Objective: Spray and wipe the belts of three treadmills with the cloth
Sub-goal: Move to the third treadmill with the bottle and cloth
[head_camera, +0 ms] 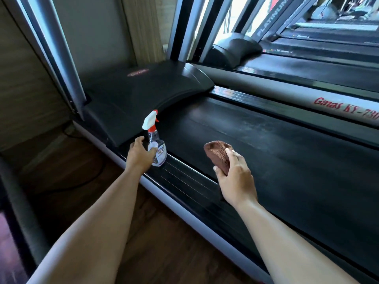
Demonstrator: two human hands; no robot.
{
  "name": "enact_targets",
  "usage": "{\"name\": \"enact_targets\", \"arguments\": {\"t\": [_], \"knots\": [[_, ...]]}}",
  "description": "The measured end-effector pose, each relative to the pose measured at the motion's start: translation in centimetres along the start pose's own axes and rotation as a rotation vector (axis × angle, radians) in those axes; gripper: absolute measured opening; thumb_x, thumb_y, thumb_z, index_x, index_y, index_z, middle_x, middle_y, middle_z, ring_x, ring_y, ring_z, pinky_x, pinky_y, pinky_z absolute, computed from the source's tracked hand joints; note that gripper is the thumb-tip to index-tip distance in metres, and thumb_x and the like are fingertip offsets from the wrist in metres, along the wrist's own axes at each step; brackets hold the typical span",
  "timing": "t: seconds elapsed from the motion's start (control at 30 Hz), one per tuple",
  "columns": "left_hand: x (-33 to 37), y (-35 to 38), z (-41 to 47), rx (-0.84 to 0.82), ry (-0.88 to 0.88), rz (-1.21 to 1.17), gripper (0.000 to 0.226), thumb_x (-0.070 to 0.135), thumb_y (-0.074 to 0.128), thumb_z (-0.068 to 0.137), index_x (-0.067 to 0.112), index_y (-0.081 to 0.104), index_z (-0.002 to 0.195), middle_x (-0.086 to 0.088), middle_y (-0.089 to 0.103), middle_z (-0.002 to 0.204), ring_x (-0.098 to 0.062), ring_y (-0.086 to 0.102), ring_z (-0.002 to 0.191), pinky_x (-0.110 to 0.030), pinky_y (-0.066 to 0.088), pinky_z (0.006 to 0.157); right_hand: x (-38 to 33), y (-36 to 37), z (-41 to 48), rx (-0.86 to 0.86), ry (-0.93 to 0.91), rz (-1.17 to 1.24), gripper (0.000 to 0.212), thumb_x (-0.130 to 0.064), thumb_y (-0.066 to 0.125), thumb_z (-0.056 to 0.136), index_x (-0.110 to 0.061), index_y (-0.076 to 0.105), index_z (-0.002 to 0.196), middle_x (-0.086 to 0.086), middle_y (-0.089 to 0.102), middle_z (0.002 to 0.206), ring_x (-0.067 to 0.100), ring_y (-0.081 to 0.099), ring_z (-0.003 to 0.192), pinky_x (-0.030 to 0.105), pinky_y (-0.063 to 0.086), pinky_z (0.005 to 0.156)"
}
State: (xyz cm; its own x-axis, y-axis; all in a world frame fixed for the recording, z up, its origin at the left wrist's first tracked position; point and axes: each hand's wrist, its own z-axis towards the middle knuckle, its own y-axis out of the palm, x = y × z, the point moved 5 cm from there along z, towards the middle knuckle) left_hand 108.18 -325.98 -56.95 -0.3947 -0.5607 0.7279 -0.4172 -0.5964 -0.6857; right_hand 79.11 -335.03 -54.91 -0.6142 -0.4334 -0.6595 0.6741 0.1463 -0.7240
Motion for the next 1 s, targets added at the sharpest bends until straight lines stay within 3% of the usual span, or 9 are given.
{"name": "enact_targets", "arguments": {"t": [0.17,0.27,0.43,0.6,0.8,0.9,1.0], "knots": [[-1.8,1.5,3.4,-0.023,-0.108,-0.1,0.079,0.044,0.063,0.094,0.016,0.025,0.156,-0.01,0.037,0.157,-0.028,0.038,0.141,-0.04,0.035,0.109,-0.5,1.9,1.1,-0.008,-0.009,0.023,0.063,-0.029,0.064,0.094,-0.017,0.037,0.15,0.001,0.04,0.151,0.021,0.048,0.131,0.034,0.04,0.106],[-1.5,2.3,5.1,-0.058,-0.114,-0.172,0.08,0.042,0.065,0.093,0.019,0.023,0.157,-0.008,0.039,0.156,-0.029,0.041,0.139,-0.039,0.038,0.104,-0.6,3.0,1.7,-0.018,-0.01,0.027,0.063,-0.029,0.064,0.094,-0.017,0.037,0.15,0.0,0.04,0.151,0.02,0.047,0.132,0.033,0.038,0.107],[-0.8,3.4,7.2,-0.057,-0.085,-0.292,0.056,0.037,0.067,0.092,0.023,0.044,0.141,-0.002,0.061,0.127,-0.026,0.059,0.116,-0.036,0.044,0.085,-0.4,4.2,2.5,-0.037,-0.002,0.025,0.063,-0.029,0.064,0.094,-0.017,0.037,0.15,-0.001,0.04,0.151,0.018,0.044,0.133,0.029,0.035,0.107],[-0.6,3.6,8.2,0.016,-0.067,-0.273,0.044,0.039,0.065,0.093,0.02,0.055,0.131,0.002,0.064,0.117,-0.02,0.059,0.103,-0.034,0.043,0.082,-0.1,4.7,3.1,-0.041,0.006,0.017,0.064,-0.029,0.065,0.093,-0.017,0.038,0.15,0.0,0.04,0.151,0.018,0.044,0.134,0.03,0.034,0.108],[-0.3,3.4,7.8,0.074,-0.059,-0.291,0.033,0.03,0.067,0.092,0.017,0.054,0.119,0.001,0.063,0.096,-0.008,0.056,0.075,-0.021,0.038,0.055,0.7,4.7,3.5,-0.014,0.043,0.038,0.062,-0.028,0.066,0.093,-0.015,0.04,0.148,0.002,0.043,0.149,0.018,0.044,0.134,0.026,0.032,0.107],[0.0,3.2,6.8,0.088,-0.063,-0.351,0.03,0.023,0.067,0.09,0.018,0.05,0.114,0.005,0.059,0.088,-0.005,0.053,0.067,-0.023,0.041,0.056,0.9,4.5,3.4,-0.007,0.043,0.033,0.061,-0.028,0.066,0.093,-0.015,0.042,0.147,0.003,0.044,0.148,0.02,0.046,0.132,0.027,0.034,0.106],[0.6,3.0,6.0,0.118,-0.047,-0.458,0.038,0.02,0.068,0.084,0.019,0.047,0.115,0.002,0.057,0.096,-0.009,0.054,0.073,-0.028,0.047,0.061,0.9,4.0,3.2,-0.003,0.044,0.033,0.061,-0.028,0.066,0.093,-0.015,0.042,0.148,0.002,0.044,0.148,0.019,0.046,0.132,0.027,0.033,0.107]]}}
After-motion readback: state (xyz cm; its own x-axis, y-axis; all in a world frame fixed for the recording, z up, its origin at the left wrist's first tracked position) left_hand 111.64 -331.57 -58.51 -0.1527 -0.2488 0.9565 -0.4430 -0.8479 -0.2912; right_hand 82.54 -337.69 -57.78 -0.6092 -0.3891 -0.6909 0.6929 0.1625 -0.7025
